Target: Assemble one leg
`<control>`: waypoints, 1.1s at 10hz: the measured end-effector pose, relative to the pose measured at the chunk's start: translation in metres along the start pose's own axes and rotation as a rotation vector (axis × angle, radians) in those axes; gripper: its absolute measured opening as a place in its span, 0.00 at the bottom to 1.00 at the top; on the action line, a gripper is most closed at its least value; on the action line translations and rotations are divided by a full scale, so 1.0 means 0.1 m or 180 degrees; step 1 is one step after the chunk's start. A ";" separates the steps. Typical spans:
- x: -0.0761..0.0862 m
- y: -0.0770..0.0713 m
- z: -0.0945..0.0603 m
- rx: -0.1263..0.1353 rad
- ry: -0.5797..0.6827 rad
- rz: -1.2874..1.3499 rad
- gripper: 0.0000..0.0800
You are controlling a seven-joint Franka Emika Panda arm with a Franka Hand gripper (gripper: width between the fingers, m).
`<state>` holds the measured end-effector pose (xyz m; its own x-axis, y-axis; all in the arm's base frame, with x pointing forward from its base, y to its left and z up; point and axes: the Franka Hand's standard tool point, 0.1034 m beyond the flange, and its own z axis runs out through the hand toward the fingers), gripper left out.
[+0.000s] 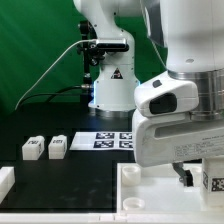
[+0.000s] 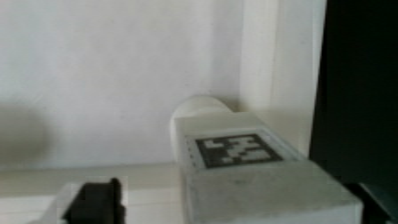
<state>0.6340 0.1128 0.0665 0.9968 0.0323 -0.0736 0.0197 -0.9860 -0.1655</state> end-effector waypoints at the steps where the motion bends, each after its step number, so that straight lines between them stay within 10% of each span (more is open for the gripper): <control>1: 0.00 0.00 0.00 0.0000 0.0000 0.0000 0.47; 6: 0.02 0.00 0.00 0.0029 0.0057 0.0504 0.36; 11: 0.01 -0.02 0.01 0.0104 0.0064 0.3945 0.36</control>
Offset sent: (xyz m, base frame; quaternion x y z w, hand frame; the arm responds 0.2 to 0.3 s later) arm 0.0000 0.0000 0.0000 0.0000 0.0000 0.0899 0.9960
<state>0.6353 0.1147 0.0653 0.3427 -0.9215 -0.1829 -0.9384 -0.3451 -0.0197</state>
